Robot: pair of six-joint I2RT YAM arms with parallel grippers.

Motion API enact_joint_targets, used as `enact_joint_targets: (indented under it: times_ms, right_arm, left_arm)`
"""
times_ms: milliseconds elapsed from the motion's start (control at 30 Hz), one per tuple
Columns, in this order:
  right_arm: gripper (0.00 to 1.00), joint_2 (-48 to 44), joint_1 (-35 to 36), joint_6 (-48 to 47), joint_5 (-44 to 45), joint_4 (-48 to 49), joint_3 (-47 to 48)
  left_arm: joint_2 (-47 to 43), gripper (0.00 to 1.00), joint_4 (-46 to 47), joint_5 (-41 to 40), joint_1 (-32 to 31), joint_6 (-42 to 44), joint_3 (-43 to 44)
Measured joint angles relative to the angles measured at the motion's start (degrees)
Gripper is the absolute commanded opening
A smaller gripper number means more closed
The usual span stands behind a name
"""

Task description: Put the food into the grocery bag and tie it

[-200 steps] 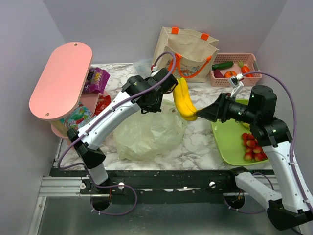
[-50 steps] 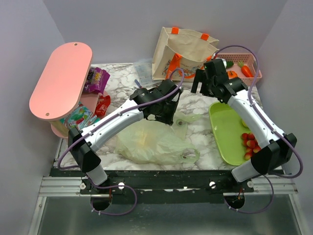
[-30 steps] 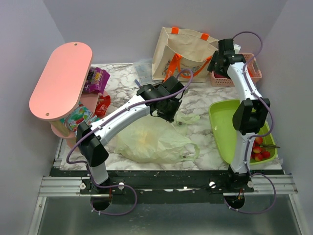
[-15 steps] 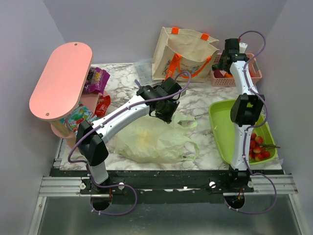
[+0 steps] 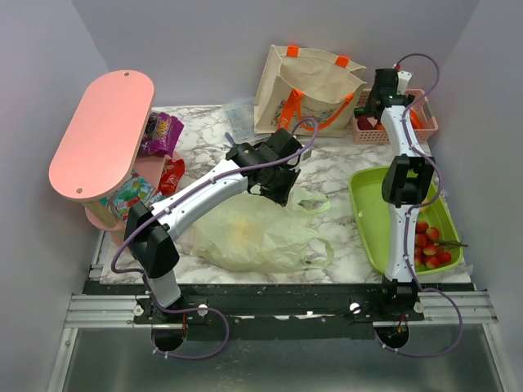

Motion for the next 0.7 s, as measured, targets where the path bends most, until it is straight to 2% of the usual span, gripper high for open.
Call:
enact_joint_targets:
  times_ms: [300,700]
  right_arm:
    - [0.68,1.7,-1.8,0.6,-0.6,1.1,0.0]
    - [0.57,3.6,-2.1,1.1,-2.7,1.6,0.0]
  left_arm:
    - [0.0,0.0,0.2,0.7,0.6,0.0,-0.2]
    - [0.0,0.0,0.7,1.3,1.3,-0.1,-0.2]
